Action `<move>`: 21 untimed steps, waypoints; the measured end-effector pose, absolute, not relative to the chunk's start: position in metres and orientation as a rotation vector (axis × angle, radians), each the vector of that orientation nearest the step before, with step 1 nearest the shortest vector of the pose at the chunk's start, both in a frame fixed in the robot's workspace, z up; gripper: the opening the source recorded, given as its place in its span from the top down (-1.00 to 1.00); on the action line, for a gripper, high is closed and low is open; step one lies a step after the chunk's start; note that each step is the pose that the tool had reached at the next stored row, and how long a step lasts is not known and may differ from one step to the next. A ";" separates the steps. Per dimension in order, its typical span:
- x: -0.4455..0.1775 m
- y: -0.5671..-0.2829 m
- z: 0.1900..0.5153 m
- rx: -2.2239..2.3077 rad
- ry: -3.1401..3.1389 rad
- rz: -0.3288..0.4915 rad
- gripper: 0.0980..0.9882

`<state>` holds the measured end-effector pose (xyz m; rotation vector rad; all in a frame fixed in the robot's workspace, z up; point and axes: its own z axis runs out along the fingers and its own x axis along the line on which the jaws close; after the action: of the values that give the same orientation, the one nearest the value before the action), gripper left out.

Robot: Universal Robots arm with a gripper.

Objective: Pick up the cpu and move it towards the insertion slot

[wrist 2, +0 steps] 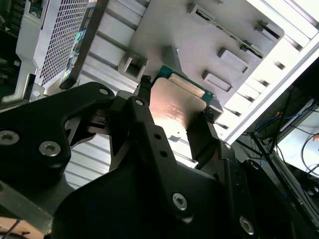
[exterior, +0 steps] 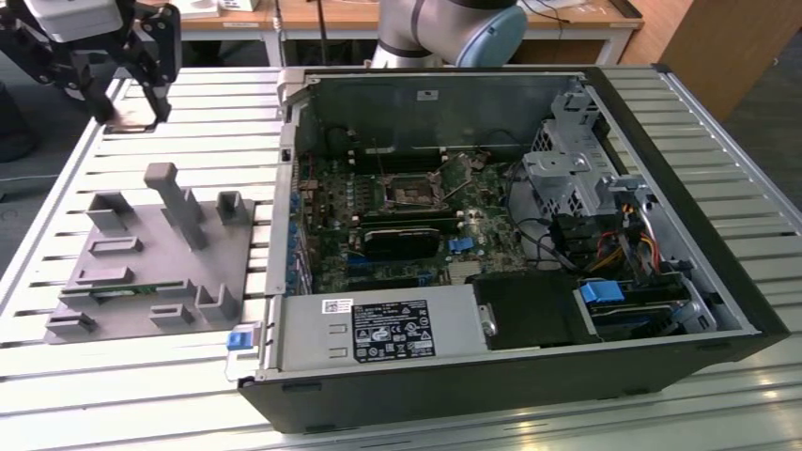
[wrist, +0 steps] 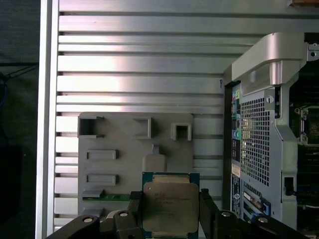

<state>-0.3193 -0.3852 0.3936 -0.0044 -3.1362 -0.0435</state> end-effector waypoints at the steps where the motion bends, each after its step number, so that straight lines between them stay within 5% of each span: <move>1: -0.318 -0.385 0.394 -0.004 -3.136 -0.043 0.00; 21: -0.304 -0.385 0.394 -0.004 -3.136 -0.043 0.00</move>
<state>-0.3041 -0.3852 0.3937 -0.0044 -3.1361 -0.0434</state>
